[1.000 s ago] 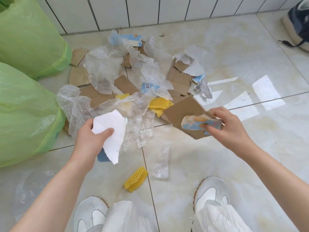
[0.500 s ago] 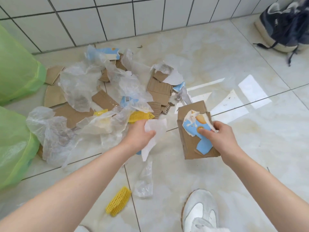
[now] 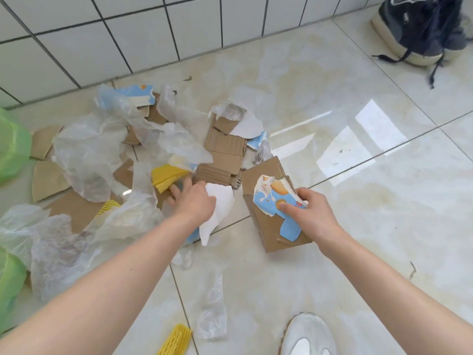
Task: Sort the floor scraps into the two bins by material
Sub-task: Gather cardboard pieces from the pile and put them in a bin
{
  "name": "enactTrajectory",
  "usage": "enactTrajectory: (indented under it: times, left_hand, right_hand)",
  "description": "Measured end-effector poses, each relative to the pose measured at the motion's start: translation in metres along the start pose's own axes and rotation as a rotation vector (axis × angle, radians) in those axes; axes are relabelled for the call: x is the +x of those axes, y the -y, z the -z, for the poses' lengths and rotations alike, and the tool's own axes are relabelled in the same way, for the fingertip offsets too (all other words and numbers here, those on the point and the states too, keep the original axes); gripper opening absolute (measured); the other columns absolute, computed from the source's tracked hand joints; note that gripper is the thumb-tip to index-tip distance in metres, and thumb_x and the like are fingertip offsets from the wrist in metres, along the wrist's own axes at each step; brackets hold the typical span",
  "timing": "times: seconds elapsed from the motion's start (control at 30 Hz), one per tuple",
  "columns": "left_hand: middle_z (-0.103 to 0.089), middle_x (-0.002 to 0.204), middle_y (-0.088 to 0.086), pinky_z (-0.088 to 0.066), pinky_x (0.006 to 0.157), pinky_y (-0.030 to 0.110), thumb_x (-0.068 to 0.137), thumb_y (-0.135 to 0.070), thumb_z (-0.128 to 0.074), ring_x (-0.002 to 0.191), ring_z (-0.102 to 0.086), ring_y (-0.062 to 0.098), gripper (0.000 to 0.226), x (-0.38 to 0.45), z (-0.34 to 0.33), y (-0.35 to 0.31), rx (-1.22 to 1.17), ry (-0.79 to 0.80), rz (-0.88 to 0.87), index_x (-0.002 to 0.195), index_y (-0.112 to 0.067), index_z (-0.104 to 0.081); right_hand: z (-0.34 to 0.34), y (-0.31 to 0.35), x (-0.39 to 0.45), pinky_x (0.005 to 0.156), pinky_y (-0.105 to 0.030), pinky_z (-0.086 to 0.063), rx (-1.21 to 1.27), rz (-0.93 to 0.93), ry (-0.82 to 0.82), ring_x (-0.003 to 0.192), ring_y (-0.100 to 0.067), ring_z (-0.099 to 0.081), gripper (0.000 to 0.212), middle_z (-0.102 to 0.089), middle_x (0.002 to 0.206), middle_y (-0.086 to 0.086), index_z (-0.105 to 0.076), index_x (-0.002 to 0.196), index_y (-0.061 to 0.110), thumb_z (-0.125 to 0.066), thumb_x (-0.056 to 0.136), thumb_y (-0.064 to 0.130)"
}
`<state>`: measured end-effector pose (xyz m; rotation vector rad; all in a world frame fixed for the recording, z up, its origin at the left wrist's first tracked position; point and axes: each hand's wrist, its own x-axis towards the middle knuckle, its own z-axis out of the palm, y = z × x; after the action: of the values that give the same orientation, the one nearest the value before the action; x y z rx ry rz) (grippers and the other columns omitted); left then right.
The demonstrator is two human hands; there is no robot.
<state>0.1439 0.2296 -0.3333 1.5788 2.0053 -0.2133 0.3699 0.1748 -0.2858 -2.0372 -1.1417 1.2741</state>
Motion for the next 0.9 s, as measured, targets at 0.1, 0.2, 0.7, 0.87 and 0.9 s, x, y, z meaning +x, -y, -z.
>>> enactTrajectory:
  times: [0.1,0.2,0.7,0.87,0.9]
  left_hand:
    - [-0.025,0.150,-0.003,-0.023,0.104,0.047,0.088,-0.037,-0.052,0.133,-0.016,0.036,0.023,-0.009,0.004,-0.006,0.016,-0.014,-0.118,0.102,-0.019,-0.053]
    - [-0.041,0.131,-0.008,-0.024,0.096,0.039,0.085,-0.037,-0.058,0.123,-0.024,0.027,0.016,-0.023,0.000,-0.006,-0.006,-0.136,-0.277,0.089,-0.021,-0.056]
    - [-0.056,0.086,-0.014,-0.033,0.063,0.021,0.079,-0.014,-0.071,0.086,-0.052,0.012,0.021,-0.111,0.087,0.112,-0.691,-0.445,-0.094,0.090,-0.019,-0.054]
    - [-0.051,0.098,-0.020,-0.039,0.071,0.011,0.082,-0.009,-0.064,0.093,-0.050,-0.006,0.040,-0.161,0.115,0.182,-0.835,-0.572,0.009,0.109,-0.030,-0.043]
    - [-0.052,0.098,-0.017,-0.042,0.073,0.017,0.083,-0.009,-0.064,0.093,-0.051,-0.004,0.044,-0.171,0.118,0.194,-0.867,-0.596,0.038,0.113,-0.031,-0.041]
  right_hand:
    - [-0.001,0.006,0.006,0.053,-0.026,-0.040,-0.007,0.010,0.000,0.064,-0.018,-0.054,0.016,-0.057,0.074,-0.002,-0.057,0.079,0.010,-0.070,0.080,0.020]
    - [-0.002,0.011,0.007,0.055,-0.027,-0.042,0.012,0.011,-0.006,0.065,-0.019,-0.055,0.015,-0.059,0.076,-0.004,-0.058,0.080,0.011,-0.069,0.080,0.020]
    - [-0.061,0.093,-0.060,0.056,-0.022,-0.045,0.114,0.218,0.106,0.067,-0.008,-0.060,0.012,-0.066,0.083,0.003,-0.062,0.094,0.017,-0.068,0.084,0.020]
    - [-0.119,0.132,-0.101,0.064,-0.028,-0.050,0.001,0.369,0.256,0.081,-0.014,-0.064,0.017,-0.066,0.093,0.005,-0.059,0.100,0.021,-0.067,0.085,0.020]
    - [-0.129,0.140,-0.108,0.067,-0.029,-0.051,-0.016,0.389,0.277,0.084,-0.014,-0.065,0.019,-0.066,0.097,0.005,-0.058,0.102,0.022,-0.067,0.085,0.020]
